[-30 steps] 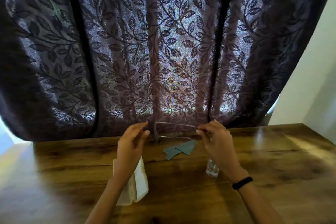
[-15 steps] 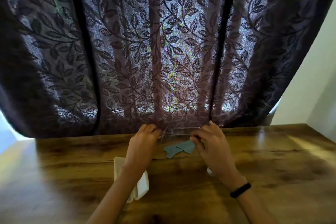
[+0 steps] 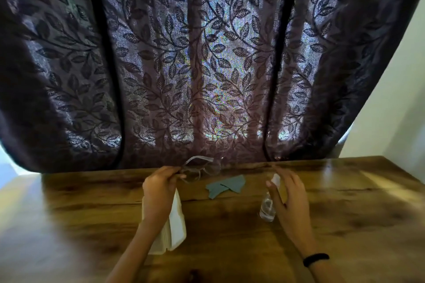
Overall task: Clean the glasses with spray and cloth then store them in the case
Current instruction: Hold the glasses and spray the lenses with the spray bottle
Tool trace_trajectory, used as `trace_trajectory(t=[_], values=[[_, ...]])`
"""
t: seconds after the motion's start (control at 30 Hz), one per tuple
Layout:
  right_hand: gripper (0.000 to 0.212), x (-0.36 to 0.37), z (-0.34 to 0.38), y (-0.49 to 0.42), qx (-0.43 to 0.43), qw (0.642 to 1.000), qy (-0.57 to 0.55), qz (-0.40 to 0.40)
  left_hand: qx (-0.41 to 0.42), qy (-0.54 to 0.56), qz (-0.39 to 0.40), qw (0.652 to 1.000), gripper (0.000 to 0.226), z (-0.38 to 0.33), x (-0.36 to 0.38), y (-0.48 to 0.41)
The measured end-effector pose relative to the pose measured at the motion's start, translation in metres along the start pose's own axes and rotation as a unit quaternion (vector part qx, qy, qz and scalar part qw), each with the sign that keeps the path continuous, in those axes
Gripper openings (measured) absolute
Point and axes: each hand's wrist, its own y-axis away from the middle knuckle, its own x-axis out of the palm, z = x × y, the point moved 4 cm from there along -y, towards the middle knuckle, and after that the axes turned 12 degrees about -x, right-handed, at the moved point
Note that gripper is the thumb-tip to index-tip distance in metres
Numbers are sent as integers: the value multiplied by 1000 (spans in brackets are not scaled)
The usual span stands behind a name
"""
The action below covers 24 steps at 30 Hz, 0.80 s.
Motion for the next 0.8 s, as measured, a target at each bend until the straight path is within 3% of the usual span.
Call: trace_trajectory(t=[0.37, 0.53, 0.67, 0.8], values=[[80, 27, -25, 34, 26, 999, -12, 36, -83, 98, -12, 992, 25, 14, 6, 7], [84, 27, -21, 31, 26, 999, -8, 29, -96, 108, -12, 989, 30, 13, 7, 8], [89, 30, -3, 22, 16, 995, -43, 90, -96, 108, -23, 989, 27, 12, 7, 6], [86, 45, 27, 6, -29, 974, -16, 225, -89, 105, -37, 990, 20, 6, 9, 3]])
